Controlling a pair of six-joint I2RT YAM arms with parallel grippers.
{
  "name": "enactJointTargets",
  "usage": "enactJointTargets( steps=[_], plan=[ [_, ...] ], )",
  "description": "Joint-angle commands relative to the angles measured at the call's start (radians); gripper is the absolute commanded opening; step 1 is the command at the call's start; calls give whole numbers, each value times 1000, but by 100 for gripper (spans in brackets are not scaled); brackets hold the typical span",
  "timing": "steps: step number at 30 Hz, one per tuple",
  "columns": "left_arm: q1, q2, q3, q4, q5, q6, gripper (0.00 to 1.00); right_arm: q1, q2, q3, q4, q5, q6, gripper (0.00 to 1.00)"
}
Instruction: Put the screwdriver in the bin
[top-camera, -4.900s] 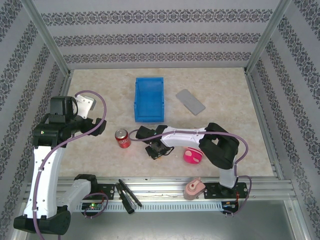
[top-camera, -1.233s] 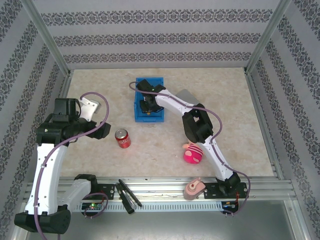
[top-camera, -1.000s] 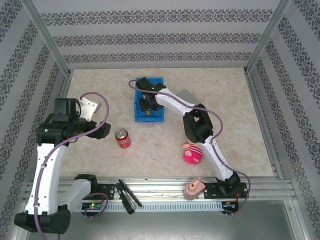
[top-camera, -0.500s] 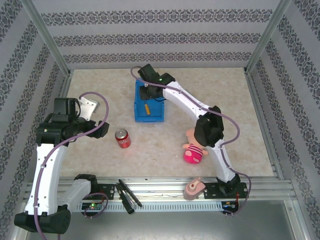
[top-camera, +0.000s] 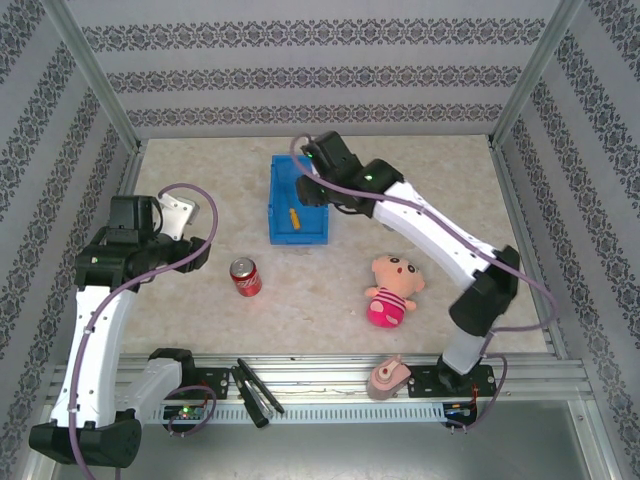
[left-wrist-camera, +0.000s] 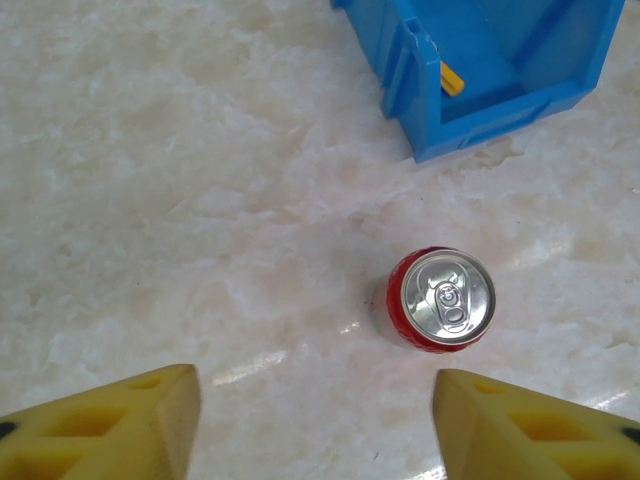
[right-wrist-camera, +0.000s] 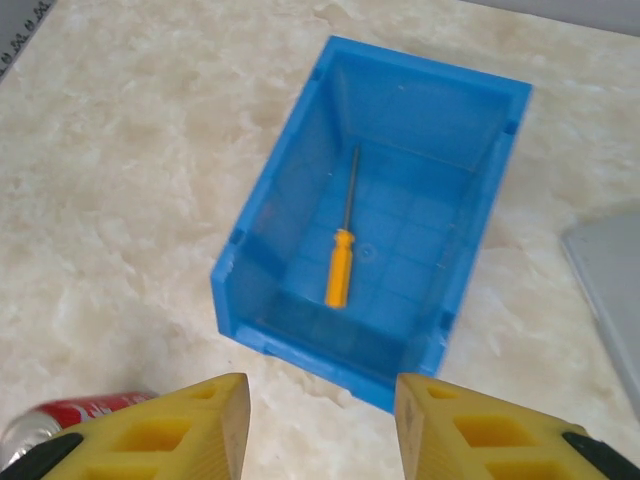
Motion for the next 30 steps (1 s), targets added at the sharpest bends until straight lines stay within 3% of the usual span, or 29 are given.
enactJointTargets(
  steps=[1, 5, 8, 9, 10, 11, 18, 25, 30],
  plan=[
    [-8, -4, -24, 60, 1, -16, 76, 3, -132, -140, 79, 54, -18, 47],
    [-9, 1, -48, 107, 24, -41, 98, -7, -299, -339, 186, 92, -24, 60],
    [-8, 12, -73, 176, 5, -109, 99, -28, -409, -465, 258, 113, -13, 69],
    [-8, 17, -84, 201, -8, -136, 99, -38, -442, -505, 274, 123, -4, 75],
    [-8, 21, -94, 222, -19, -158, 99, -48, -468, -535, 288, 143, 9, 91],
    [-8, 23, -108, 246, -36, -184, 99, -62, -497, -577, 313, 161, 19, 98],
    [-8, 12, -236, 419, -216, -305, 99, -189, -612, -698, 366, 126, 14, 98],
    [-6, -48, -399, 662, -342, -318, 99, -286, -668, -790, 471, 123, -15, 98],
    [-3, -66, -454, 730, -351, -313, 99, -369, -619, -795, 503, 112, -33, 98]
  ],
)
